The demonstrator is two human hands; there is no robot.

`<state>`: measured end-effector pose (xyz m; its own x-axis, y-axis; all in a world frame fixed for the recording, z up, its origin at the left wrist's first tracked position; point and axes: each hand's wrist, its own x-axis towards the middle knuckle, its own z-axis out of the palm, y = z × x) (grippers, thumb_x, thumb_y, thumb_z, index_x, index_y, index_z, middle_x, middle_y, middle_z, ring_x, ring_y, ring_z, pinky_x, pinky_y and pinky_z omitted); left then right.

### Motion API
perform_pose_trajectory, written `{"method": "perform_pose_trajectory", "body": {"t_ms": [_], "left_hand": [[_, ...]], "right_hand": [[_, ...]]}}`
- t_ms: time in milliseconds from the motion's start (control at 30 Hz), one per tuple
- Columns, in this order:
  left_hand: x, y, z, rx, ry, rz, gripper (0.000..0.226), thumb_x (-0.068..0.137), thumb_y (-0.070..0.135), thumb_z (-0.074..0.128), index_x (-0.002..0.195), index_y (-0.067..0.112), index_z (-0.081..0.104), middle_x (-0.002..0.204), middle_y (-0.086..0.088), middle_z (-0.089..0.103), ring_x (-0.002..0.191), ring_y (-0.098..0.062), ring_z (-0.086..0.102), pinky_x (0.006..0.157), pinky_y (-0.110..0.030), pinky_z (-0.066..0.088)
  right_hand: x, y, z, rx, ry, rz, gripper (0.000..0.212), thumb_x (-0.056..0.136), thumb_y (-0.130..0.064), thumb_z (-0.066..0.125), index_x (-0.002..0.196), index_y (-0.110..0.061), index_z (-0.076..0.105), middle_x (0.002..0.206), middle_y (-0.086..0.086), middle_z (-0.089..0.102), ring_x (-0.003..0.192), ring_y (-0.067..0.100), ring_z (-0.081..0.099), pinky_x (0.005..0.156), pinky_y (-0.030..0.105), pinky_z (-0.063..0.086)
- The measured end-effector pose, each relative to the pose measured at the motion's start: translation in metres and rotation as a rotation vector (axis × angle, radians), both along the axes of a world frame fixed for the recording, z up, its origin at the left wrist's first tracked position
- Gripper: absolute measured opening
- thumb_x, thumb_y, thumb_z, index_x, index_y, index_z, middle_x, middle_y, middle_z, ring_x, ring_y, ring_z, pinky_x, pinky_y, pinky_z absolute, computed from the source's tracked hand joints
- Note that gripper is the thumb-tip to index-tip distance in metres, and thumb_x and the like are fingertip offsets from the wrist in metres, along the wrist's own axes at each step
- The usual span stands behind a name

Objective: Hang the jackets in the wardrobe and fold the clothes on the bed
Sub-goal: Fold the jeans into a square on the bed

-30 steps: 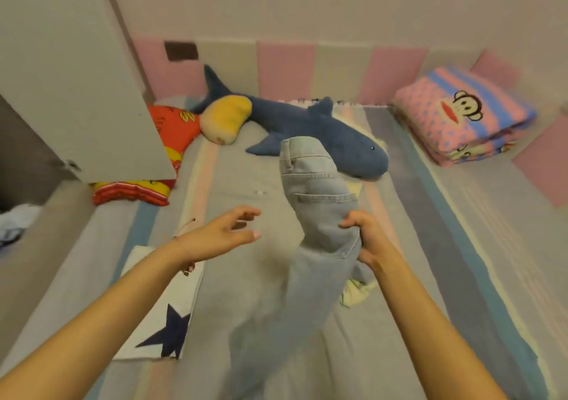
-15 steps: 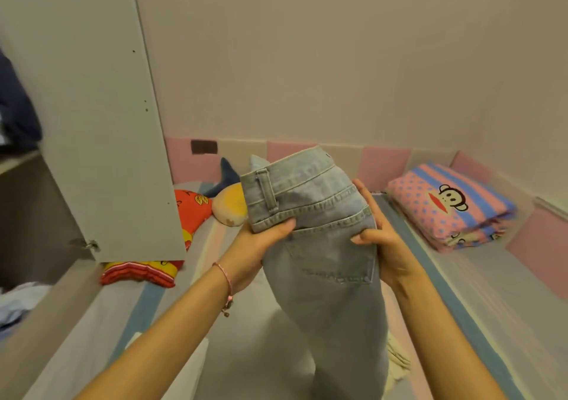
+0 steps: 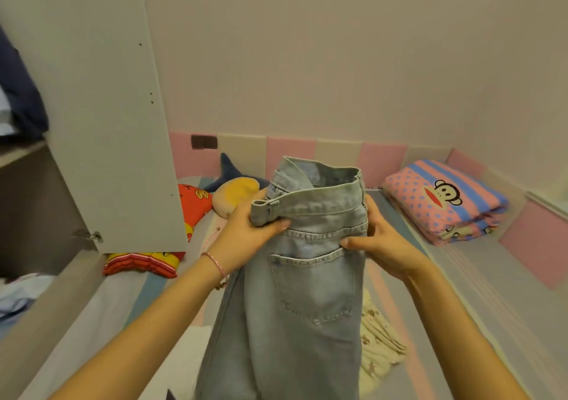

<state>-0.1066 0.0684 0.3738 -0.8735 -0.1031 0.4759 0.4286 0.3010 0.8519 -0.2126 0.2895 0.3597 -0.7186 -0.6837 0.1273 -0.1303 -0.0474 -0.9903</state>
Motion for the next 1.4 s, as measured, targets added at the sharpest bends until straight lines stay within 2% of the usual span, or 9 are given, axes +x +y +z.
{"method": "perform_pose_trajectory", "body": {"t_ms": [167,367,533,633,733,900,1100,1267,1400], "left_hand": [[0.018,-0.008,-0.022,-0.016,0.056,0.032,0.057,0.084,0.003,0.064,0.129,0.031,0.041,0.122,0.027,0.055,0.117,0.004,0.05,0.094,-0.01,0.039],[0.037,-0.006,-0.039,-0.086,0.108,0.074,0.058,0.087,0.007,0.061,0.123,0.036,0.025,0.125,0.001,0.051,0.115,-0.005,0.053,0.097,-0.02,0.044],[0.045,-0.007,-0.045,-0.331,0.112,0.103,0.026,0.09,0.006,0.054,0.092,0.025,0.036,0.107,0.022,0.04,0.095,0.014,0.044,0.085,-0.004,0.036],[0.056,-0.004,-0.05,-0.398,0.002,0.031,0.029,0.091,0.008,0.055,0.094,0.034,0.045,0.11,0.024,0.039,0.097,0.014,0.044,0.083,-0.001,0.035],[0.07,-0.002,-0.07,-0.485,-0.129,-0.025,0.057,0.091,0.006,0.054,0.123,0.05,0.036,0.138,0.025,0.018,0.114,0.03,0.021,0.089,0.009,0.023],[0.089,0.004,-0.12,-0.596,-0.233,-0.002,0.068,0.09,0.01,0.059,0.137,0.042,0.022,0.146,0.009,0.015,0.124,-0.021,0.046,0.103,-0.019,0.035],[0.1,0.014,-0.142,-0.575,-0.234,-0.024,0.062,0.088,0.014,0.059,0.141,0.031,0.033,0.139,0.009,0.022,0.115,-0.026,0.053,0.095,-0.04,0.048],[0.104,0.011,-0.138,-0.551,-0.236,-0.045,0.05,0.09,0.022,0.056,0.137,0.03,0.042,0.14,0.007,0.027,0.117,-0.02,0.051,0.099,-0.031,0.047],[0.108,0.005,-0.137,-0.577,-0.221,-0.04,0.052,0.089,0.018,0.059,0.133,0.039,0.042,0.133,0.018,0.027,0.109,-0.012,0.052,0.096,-0.02,0.045]], "right_hand": [[0.02,-0.002,-0.007,0.157,0.34,-0.03,0.095,0.079,0.002,0.072,0.149,-0.031,0.015,0.146,-0.011,0.037,0.128,0.003,0.045,0.097,0.025,0.047],[0.041,-0.01,0.005,0.183,0.625,-0.085,0.09,0.079,-0.006,0.074,0.138,-0.05,0.023,0.141,-0.014,0.037,0.126,0.005,0.045,0.099,0.026,0.045],[0.049,-0.016,0.001,0.504,1.407,-0.346,0.033,0.073,-0.011,0.076,0.097,-0.024,0.057,0.131,0.007,0.042,0.123,0.03,0.038,0.094,0.044,0.039],[0.052,-0.018,-0.011,0.496,1.659,-0.369,0.014,0.075,-0.006,0.071,0.08,-0.014,0.06,0.103,0.006,0.064,0.104,0.028,0.053,0.087,0.036,0.036],[0.061,-0.011,-0.033,0.493,1.58,-0.219,0.011,0.086,-0.011,0.061,0.086,-0.02,0.053,0.092,0.001,0.069,0.09,0.025,0.063,0.08,0.029,0.041],[0.081,-0.004,-0.071,0.61,1.287,0.032,0.05,0.069,-0.009,0.077,0.088,-0.034,0.037,0.097,-0.003,0.069,0.085,0.023,0.062,0.067,0.032,0.05],[0.09,-0.002,-0.094,0.918,1.225,0.186,0.031,0.071,-0.013,0.064,0.083,-0.031,0.041,0.084,-0.011,0.059,0.082,0.016,0.052,0.07,0.027,0.027],[0.097,-0.003,-0.104,0.972,1.042,0.234,0.034,0.087,-0.015,0.057,0.113,-0.029,0.04,0.099,-0.005,0.063,0.087,0.018,0.054,0.089,0.031,0.038],[0.094,-0.007,-0.107,0.955,1.199,0.224,0.023,0.085,-0.019,0.066,0.103,-0.028,0.055,0.089,-0.008,0.067,0.077,0.018,0.06,0.074,0.032,0.04]]}}
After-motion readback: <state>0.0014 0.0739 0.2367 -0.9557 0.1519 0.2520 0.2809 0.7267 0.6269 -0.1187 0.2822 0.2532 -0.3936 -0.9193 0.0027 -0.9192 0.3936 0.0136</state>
